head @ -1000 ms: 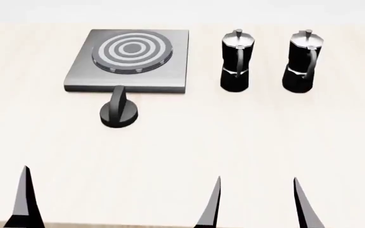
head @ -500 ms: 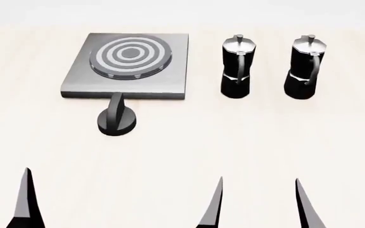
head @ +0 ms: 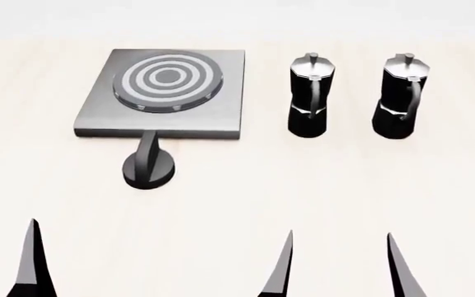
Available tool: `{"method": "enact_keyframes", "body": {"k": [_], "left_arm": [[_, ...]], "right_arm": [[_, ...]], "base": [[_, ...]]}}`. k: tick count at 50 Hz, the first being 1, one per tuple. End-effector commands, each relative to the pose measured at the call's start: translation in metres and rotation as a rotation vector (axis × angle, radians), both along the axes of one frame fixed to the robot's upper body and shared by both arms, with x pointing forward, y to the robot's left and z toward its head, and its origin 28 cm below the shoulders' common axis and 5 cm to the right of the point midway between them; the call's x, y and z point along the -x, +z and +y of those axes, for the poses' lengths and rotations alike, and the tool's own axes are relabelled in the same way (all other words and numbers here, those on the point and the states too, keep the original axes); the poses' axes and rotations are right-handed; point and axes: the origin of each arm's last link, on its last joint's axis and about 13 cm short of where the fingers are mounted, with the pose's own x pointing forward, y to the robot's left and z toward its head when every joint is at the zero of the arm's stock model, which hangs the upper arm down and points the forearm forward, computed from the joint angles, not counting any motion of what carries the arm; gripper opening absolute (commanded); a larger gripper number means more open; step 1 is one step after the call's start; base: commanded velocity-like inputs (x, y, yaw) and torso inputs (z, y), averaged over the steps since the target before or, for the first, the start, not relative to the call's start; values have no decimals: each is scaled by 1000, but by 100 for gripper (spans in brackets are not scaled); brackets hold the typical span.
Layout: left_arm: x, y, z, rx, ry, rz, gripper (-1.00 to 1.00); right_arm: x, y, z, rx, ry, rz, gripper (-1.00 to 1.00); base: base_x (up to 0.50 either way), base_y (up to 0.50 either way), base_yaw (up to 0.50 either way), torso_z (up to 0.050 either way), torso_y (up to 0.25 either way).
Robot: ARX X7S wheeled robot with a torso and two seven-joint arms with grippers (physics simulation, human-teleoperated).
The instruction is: Turn off the stove.
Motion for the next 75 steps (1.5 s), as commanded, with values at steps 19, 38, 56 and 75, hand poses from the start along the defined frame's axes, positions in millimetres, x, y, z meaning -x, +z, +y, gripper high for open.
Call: {"method": "enact_keyframes", "body": {"k": [19,38,56,75], "left_arm": [[-2,-3,0,-4,-3,3,100],[0,1,1,-1,4,-15,100],[-1,0,1,9,18,-17,100],[-2,-1,0,8,19,-12,100]], "right_arm": [[-2,-2,-1,-3,8,1,100],[-2,-2,-2,-13,10,-3,100],[-1,-1,-1,-9,15,-5,100],[-1,-2,-1,-8,19,-1,100]], "base": [[95,0,0,0,0],[110,0,0,0,0],[111,0,0,0,0],[111,0,0,0,0]]}}
